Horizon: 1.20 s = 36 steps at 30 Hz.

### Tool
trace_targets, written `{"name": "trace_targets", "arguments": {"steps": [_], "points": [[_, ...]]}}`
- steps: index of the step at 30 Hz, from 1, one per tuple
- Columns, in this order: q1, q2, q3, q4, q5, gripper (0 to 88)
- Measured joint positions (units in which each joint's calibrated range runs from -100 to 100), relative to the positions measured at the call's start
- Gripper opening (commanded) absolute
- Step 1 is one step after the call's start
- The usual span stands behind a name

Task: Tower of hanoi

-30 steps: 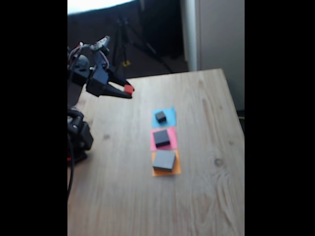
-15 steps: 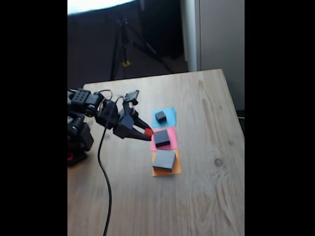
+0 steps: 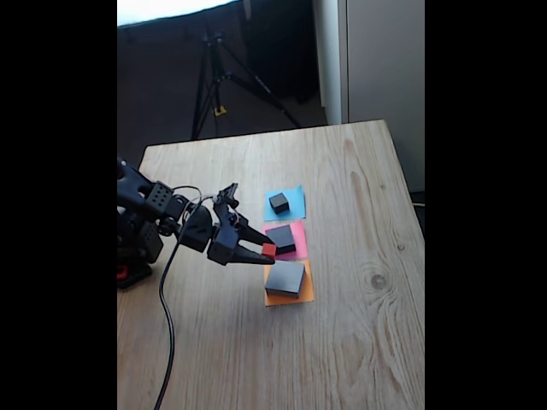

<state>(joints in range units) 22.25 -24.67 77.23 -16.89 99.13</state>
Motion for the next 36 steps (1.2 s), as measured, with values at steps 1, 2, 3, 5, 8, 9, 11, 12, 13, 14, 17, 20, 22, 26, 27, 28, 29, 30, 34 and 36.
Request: {"name": "trace_targets", "arguments": {"steps": [1, 2, 3, 5, 8, 9, 11, 12, 13, 14, 17, 20, 22, 26, 27, 28, 29, 30, 34, 36], "points": [[0.41, 1.2, -0.09, -1.12, 0.0, 1.1], [0.52, 2.14, -0.09, -2.24, 0.0, 1.1], [0.52, 3.16, -0.09, -3.76, 0.0, 1.1], [0.52, 4.96, -0.09, -5.76, 0.0, 1.2], [0.72, 8.21, -0.09, -9.37, 0.0, 1.4], [0.72, 9.32, -0.09, -10.65, 0.0, 1.4], [0.72, 11.29, -0.17, -12.65, 0.0, 1.5], [0.72, 12.31, -0.17, -13.77, 0.0, 1.5], [0.72, 13.17, -0.17, -14.65, 0.0, 1.5], [1.03, 14.11, -0.17, -15.45, 0.0, 1.7], [2.07, 16.5, -1.83, -16.49, 0.0, 1.8], [2.07, 18.64, -3.39, -17.37, 0.0, 2.0], [2.07, 20.01, -4.35, -18.01, 0.0, 2.5], [2.17, 22.23, -5.56, -20.02, 0.0, 3.2], [2.17, 22.66, -5.56, -20.42, 0.0, 3.2], [2.17, 22.92, -5.56, -20.66, 0.0, 3.5], [2.17, 23.09, -5.56, -20.82, 0.0, 3.7], [2.17, 23.17, -5.56, -21.06, 0.0, 3.7], [2.17, 23.43, -5.56, -22.82, 0.0, 3.9], [2.17, 23.6, -5.56, -22.98, 0.0, 4.1]]}}
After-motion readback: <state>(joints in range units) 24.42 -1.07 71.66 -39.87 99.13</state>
